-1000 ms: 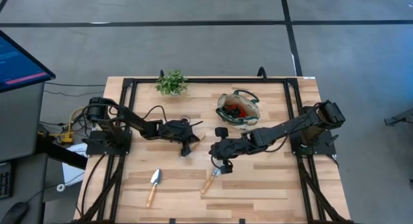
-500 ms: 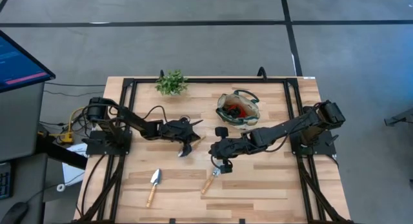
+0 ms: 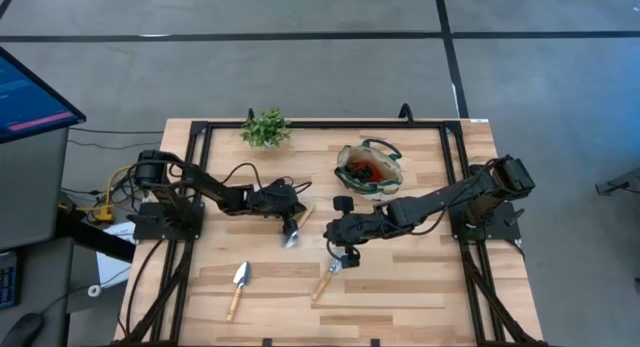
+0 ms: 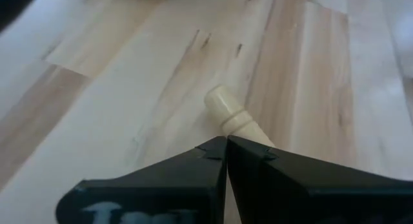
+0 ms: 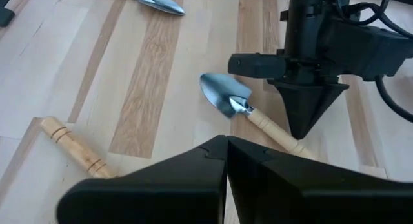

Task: Pick & Place Garden tools in Gardening bag
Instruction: Put the trowel into the gardening bag

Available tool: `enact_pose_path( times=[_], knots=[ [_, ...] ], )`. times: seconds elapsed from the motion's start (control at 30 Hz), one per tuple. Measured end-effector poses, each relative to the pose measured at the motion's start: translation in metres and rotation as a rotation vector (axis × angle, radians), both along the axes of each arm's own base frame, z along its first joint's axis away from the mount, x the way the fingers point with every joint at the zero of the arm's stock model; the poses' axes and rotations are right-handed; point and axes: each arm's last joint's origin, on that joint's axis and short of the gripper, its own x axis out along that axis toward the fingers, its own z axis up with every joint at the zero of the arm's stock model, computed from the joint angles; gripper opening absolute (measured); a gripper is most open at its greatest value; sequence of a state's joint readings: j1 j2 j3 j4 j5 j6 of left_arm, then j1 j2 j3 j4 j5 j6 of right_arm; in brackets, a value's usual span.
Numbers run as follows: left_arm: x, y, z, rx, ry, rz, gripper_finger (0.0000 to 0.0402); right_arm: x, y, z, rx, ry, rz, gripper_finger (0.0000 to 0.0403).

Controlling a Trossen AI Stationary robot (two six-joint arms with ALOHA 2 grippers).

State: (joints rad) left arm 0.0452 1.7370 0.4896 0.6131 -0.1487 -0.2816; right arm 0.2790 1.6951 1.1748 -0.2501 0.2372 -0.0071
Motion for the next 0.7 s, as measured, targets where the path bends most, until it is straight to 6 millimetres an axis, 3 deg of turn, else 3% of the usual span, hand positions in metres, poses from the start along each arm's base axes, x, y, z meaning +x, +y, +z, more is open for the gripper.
enact_pose_path(
  times=[0.7],
  knots=[
    [0.002, -0.014, 0.001, -0.060, -0.027, -0.064, 0.0001, 0.000, 0.000, 0.000, -0.001, 0.000, -0.001, 0.0000]
  ],
)
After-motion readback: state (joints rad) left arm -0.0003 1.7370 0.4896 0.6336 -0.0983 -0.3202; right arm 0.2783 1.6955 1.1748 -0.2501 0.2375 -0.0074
